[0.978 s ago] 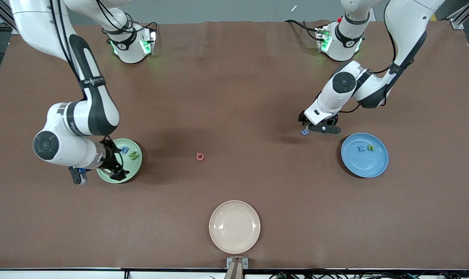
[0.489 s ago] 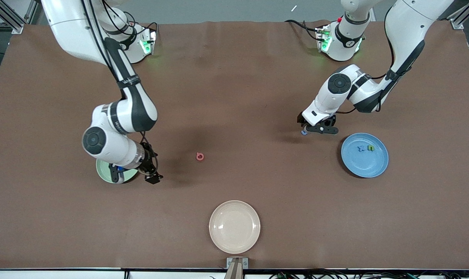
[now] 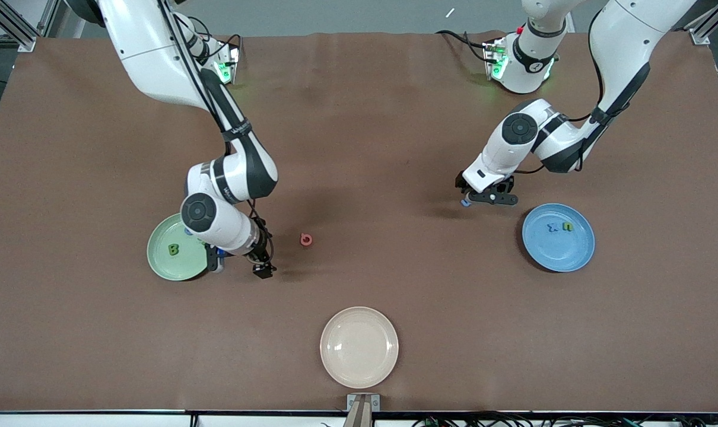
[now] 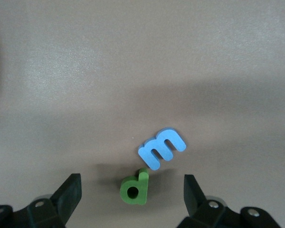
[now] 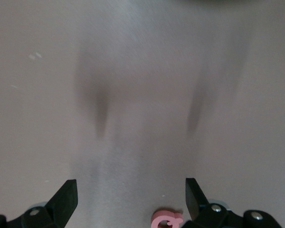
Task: Sort upper and lower case letters into plates
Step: 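Grasp the d with the left gripper while the right gripper grasps a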
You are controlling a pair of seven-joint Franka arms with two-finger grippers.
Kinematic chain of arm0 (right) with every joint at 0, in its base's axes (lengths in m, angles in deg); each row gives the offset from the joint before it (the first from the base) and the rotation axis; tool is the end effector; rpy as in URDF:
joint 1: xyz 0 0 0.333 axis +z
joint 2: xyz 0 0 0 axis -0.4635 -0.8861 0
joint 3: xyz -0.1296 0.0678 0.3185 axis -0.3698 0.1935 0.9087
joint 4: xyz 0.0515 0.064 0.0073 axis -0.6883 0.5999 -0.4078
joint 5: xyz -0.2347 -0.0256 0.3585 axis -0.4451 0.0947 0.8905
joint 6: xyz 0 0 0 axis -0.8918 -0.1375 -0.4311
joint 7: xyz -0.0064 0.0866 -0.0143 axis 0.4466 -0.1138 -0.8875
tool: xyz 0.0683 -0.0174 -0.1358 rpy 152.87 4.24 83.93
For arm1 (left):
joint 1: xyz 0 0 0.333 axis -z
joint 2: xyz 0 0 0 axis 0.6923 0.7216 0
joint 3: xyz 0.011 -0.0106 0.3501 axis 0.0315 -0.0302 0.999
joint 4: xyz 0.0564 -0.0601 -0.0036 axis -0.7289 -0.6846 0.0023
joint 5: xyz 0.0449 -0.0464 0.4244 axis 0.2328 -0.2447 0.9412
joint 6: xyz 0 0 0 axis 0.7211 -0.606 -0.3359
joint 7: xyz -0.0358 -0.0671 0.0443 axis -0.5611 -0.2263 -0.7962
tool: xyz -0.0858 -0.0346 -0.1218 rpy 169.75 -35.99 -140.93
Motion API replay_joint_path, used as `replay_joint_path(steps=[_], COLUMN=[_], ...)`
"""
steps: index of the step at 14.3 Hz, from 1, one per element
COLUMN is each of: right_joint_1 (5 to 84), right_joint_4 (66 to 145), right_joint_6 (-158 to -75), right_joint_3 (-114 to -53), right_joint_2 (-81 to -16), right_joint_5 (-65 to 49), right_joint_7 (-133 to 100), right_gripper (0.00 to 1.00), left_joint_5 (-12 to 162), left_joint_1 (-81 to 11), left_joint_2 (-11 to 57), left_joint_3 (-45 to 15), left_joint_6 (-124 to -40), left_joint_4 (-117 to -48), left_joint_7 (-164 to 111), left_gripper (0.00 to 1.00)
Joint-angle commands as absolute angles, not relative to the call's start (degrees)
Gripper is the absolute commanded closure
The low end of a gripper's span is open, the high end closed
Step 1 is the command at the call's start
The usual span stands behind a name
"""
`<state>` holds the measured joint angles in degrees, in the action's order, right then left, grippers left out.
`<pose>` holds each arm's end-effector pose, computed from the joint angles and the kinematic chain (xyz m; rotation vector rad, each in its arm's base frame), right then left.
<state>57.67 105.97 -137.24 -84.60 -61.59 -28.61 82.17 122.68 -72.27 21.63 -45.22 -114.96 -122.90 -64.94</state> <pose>0.6554 0.2997 0.1707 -2.3279 1.9809 0.1526 0.4496 -0.2029 0.1373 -3.1127 0.2055 0.0295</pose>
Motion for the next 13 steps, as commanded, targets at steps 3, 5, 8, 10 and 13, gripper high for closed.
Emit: replay_joint_path(steps=[3, 5, 8, 10, 13], right_joint_1=[60.92, 62.5, 64.09, 65.23, 65.5], right_joint_4=[105.37, 105.45, 105.54, 105.46, 105.45], right_joint_6=[-139.71, -139.97, -141.81, -141.99, -141.99], right_joint_3=[-85.38, -85.38, -85.46, -85.38, -85.38], right_joint_2=[-63.34, -63.78, -64.92, -65.71, -65.89], right_joint_5=[-29.97, -30.32, -32.94, -34.97, -35.86], right_joint_7=[93.81, 97.17, 103.49, 107.97, 109.84], right_gripper=[0.0, 0.0, 0.01, 0.03, 0.06], left_joint_5=[124.21, 124.21, 124.21, 124.21, 124.29], left_joint_1=[-72.29, -72.29, -72.47, -72.29, -72.47], left_joint_2=[22.37, 22.64, 23.78, 23.96, 23.96], left_joint_3=[-45.36, -45.36, -45.36, -45.27, -45.27], left_joint_6=[-114.0, -114.0, -114.0, -114.0, -113.91], left_joint_4=[-122.86, -122.85, -122.77, -122.77, -122.85], left_joint_7=[-66.71, -66.71, -67.58, -68.38, -68.47], left_gripper=[0.17, 0.2, 0.2, 0.2, 0.21])
